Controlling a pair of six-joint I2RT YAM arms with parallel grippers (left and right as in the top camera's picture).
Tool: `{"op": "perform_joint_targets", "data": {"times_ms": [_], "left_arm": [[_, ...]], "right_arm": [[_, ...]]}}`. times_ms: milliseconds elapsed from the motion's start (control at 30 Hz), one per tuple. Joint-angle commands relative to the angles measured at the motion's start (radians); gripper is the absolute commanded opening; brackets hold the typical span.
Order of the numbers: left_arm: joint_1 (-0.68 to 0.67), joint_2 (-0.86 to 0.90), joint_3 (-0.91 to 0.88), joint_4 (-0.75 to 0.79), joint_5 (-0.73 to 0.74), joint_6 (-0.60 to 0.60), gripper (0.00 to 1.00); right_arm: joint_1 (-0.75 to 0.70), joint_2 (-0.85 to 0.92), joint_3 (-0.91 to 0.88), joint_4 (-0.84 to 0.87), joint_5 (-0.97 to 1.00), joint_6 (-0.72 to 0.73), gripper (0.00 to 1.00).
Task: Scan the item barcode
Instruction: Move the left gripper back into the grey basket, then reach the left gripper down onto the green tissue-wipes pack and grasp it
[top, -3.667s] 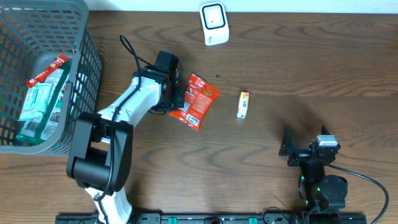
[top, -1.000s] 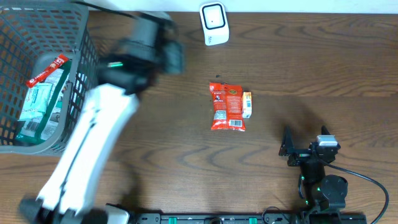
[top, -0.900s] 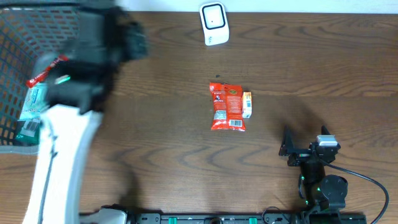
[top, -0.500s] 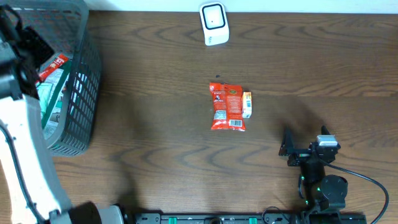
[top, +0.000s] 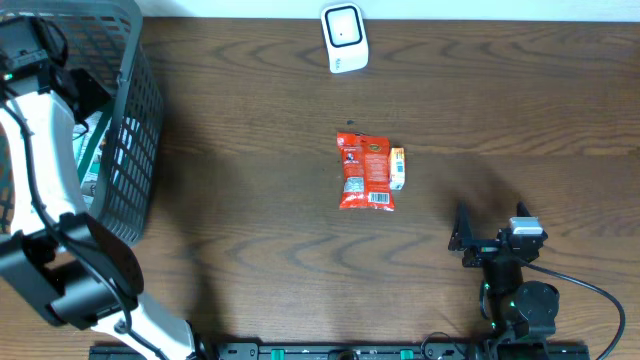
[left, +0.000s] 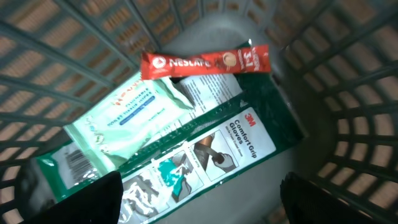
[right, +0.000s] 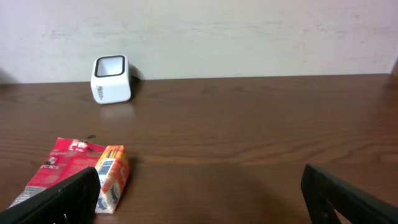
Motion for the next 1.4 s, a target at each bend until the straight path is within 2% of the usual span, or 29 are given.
{"op": "perform_joint_targets", "data": {"times_ms": [0,200,500,600,667,767,867,1367], "left_arm": [[0.003,0.063,-0.007,0.006,-0.002,-0.017,0.82],[0.003,0.091,-0.008,0.010,-0.002,-0.086,0.84],[0.006,0.070,-0.006,0.036,0.087,-0.088,0.87],[0.017,0.053,0.035,0.029,0.167,-0.072,0.91],[0.032,0.053,0.117,-0.036,0.212,-0.057,0.91],[0.057,0.053,0.261,-0.129,0.200,-0.031,0.91],[0.076,0.053,0.332,-0.163,0.196,-0.014,0.91],[0.098,0.076,0.286,-0.161,0.151,-0.009,0.91]], "right_arm": [[-0.011,-0.004,-0.001,-0.004,-0.005,-0.012,0.99],[-0.011,-0.004,-0.001,-0.004,-0.005,-0.012,0.99],[-0.011,-0.004,-0.001,-0.004,-0.005,-0.012,0.99],[-0.011,-0.004,-0.001,-0.004,-0.005,-0.012,0.99],[-0.011,-0.004,-0.001,-0.004,-0.005,-0.012,0.99],[-0.011,-0.004,-0.001,-0.004,-0.005,-0.012,0.99],[-0.011,-0.004,-0.001,-0.004,-0.005,-0.012,0.99],[-0.011,-0.004,-0.001,-0.004,-0.005,-0.012,0.99]]}}
